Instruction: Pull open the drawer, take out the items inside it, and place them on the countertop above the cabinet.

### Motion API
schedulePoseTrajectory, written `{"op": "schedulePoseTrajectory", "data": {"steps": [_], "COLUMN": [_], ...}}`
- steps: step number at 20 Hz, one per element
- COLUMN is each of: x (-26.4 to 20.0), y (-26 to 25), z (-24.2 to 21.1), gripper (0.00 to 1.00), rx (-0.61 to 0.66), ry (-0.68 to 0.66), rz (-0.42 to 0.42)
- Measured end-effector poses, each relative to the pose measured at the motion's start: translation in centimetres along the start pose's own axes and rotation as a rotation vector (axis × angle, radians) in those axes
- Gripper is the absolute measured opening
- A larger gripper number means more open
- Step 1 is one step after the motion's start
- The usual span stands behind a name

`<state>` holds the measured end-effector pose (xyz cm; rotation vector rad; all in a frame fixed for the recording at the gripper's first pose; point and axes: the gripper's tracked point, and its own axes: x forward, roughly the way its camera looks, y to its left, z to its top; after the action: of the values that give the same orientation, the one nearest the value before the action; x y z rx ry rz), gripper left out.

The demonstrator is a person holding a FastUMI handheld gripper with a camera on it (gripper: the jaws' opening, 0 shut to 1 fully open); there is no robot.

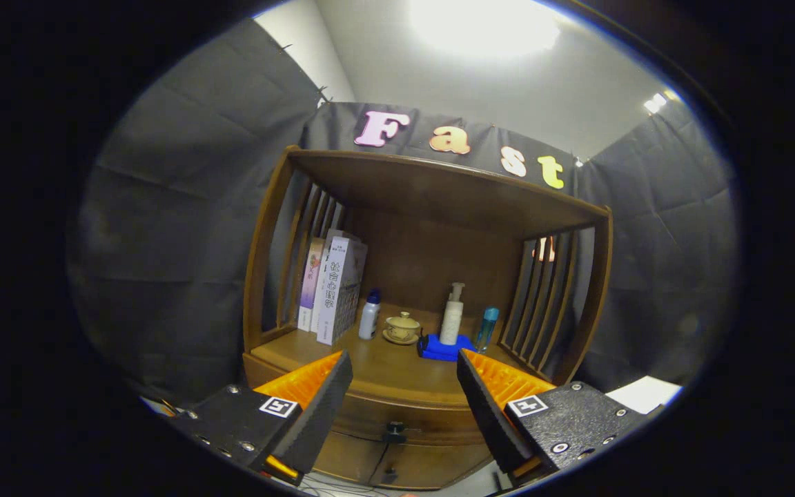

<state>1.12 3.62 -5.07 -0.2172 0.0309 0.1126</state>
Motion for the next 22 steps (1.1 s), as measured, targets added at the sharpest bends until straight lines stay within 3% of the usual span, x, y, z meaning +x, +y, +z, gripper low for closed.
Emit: {"op": "schedulePoseTrajectory", "data": {"steps": [8, 15, 22], "x": [3.3, 5.2, 7.3], "y": [2.0, 1.8, 3.7], "z": [-8.1, -14.8, -21.4], "gripper": [0.95, 0.95, 0.95], "rx": [-0.024, 0.113, 0.208], "ry": [0.054, 0.125, 0.273], "rz": [-0.022, -0.053, 0.018]}}
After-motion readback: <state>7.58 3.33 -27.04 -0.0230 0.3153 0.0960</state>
